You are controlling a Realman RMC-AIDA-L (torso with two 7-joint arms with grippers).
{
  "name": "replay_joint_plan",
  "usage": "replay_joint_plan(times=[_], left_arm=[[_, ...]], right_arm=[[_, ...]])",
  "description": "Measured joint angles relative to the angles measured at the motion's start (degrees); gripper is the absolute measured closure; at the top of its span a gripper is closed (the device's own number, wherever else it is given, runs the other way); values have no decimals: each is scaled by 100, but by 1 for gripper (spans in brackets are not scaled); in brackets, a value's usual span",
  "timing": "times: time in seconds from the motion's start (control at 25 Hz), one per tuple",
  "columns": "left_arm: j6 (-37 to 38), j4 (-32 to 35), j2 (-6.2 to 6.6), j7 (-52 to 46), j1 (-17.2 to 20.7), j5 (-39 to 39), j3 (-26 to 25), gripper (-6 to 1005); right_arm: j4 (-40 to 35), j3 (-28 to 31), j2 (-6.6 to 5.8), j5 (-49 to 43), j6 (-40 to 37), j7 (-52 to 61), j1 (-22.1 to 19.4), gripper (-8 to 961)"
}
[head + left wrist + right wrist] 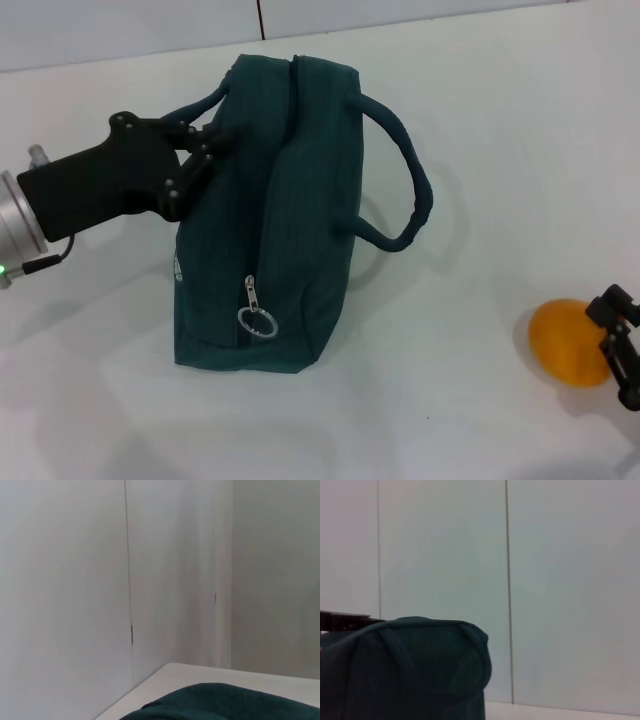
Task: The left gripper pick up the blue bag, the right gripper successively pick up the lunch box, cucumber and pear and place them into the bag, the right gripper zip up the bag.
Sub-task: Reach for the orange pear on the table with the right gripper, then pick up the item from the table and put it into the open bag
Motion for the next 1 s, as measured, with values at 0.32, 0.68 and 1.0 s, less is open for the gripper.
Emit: replay_joint_plan(times=[0.32, 0.68, 1.0], left_arm=[[17, -82, -4, 9, -44, -3, 0, 954], [35, -82, -4, 7, -36, -99, 23, 954], [40, -82, -4, -1, -26, -141, 27, 953]], right_arm=[[27, 0, -3, 220, 20, -3, -36, 819], [16, -3, -9, 223, -4, -3, -26, 841], [0, -3, -10, 364, -360, 15, 10, 877]])
